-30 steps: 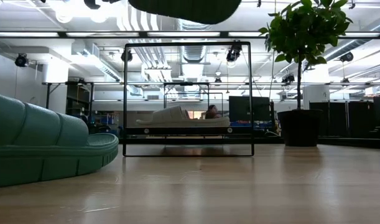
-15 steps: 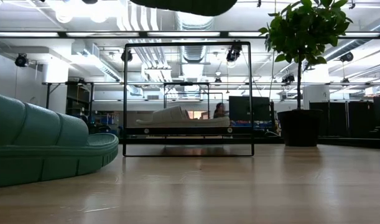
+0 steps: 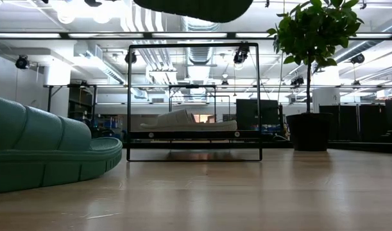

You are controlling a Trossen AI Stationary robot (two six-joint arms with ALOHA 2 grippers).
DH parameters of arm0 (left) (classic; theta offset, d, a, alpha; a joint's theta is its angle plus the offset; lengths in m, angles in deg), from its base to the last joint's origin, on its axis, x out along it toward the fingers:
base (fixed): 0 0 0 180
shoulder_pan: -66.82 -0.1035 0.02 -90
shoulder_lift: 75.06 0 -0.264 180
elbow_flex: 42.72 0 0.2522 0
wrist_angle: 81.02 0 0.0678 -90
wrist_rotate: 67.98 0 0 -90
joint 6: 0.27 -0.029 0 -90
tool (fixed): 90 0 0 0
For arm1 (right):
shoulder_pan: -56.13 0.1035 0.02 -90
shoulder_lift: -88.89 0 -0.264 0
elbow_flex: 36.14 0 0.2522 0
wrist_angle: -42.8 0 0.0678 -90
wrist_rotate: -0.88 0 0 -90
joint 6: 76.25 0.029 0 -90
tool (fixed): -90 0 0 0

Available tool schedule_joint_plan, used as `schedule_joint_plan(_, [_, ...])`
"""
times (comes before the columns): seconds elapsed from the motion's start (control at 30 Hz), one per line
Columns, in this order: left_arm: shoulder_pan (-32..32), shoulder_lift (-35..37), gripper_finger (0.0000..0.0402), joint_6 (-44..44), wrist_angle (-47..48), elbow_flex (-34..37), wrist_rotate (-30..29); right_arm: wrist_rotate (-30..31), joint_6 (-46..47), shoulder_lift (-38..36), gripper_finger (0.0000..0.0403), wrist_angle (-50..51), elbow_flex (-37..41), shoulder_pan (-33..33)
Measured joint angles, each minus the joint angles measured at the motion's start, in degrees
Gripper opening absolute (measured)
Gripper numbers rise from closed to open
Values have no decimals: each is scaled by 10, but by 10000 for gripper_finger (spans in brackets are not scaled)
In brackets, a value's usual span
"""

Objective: Pick and place slides into the shelf
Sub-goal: Put the left green slipper on the shelf

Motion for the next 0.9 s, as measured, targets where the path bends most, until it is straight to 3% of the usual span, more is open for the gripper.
schedule_joint_plan(0.63, [0,-12,42,-4,-34,-7,30,22,35,0,160,8,12,-25])
schedule_joint_plan(0.9, [1,-27,40,-16,-48,-9,48,10,35,0,107,3,16,-30])
